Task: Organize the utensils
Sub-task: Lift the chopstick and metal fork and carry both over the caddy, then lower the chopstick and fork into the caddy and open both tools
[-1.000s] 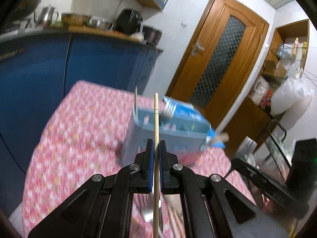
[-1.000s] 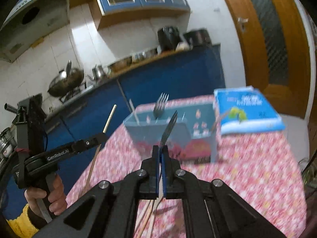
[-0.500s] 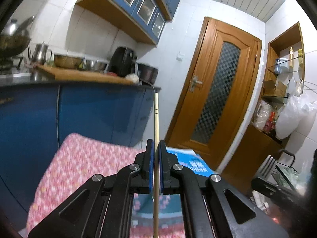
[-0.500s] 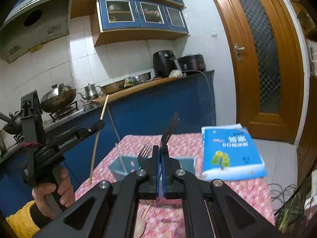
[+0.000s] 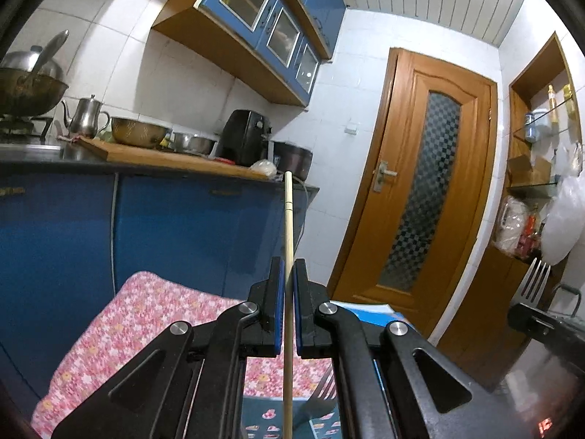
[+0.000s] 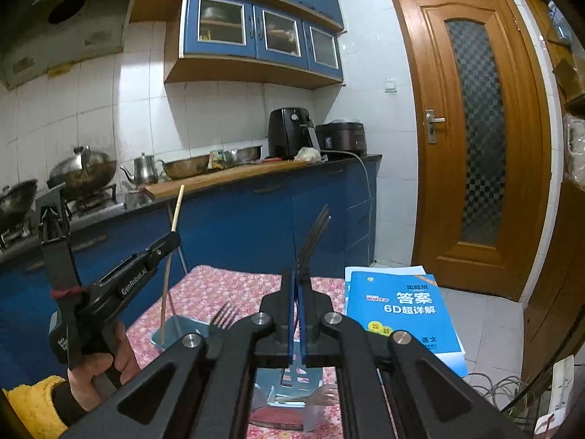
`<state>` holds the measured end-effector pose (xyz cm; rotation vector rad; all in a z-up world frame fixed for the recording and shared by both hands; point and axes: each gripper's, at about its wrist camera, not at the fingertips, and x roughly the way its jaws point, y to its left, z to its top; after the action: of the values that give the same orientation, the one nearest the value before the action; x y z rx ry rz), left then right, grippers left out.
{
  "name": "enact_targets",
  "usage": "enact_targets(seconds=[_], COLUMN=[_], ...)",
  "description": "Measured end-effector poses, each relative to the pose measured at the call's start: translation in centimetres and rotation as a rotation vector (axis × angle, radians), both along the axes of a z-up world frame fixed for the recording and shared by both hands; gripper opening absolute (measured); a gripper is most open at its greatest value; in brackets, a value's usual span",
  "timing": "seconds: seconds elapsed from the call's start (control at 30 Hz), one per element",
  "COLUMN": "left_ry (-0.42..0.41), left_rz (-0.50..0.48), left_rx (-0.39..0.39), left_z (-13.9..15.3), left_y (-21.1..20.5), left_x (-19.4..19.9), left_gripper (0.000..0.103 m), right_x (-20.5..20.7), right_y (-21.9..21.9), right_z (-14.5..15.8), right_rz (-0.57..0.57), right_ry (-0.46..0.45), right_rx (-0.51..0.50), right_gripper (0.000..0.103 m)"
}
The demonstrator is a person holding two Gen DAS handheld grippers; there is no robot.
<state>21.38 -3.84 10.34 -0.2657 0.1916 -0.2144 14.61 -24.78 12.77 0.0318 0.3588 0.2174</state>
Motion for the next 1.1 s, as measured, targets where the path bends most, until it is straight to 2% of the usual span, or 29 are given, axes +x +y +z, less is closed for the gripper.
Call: enact_targets(seconds=[0.23, 0.53, 0.67, 0.83, 1.1], left_ry=[0.033, 0.037, 0.046, 0.063, 0.117], left_rz=[0.016, 0.012, 0.011, 0.002, -0.016], left_rx=[0.015, 0.037, 0.049, 0.076, 0.106], left_z=[-2.5, -3.6, -4.1, -4.5, -4.7], left_y=[-0.1, 0.2, 0.3, 0.1, -0.2], left_x=[-0.2, -1.6, -2.2, -2.9, -3.6], left_gripper=[0.002, 0.002, 0.002, 0.002, 0.005], right_x=[1.2, 2.0, 1.8, 0.9, -0.5], right_y=[1.2, 2.6, 2.9, 2.8, 2.6], right_z=[-2.9, -6.0, -6.3, -5.8, -5.3], right_rz=[0.028, 0.062, 0.08, 0.096, 0.088], right_ry=[0.064, 0.145, 0.155, 0.147, 0.141], right_rx=[-0.045, -0.073, -0.048, -0.011, 0.011], right_gripper=[0.003, 0.004, 0.004, 0.019, 0.028])
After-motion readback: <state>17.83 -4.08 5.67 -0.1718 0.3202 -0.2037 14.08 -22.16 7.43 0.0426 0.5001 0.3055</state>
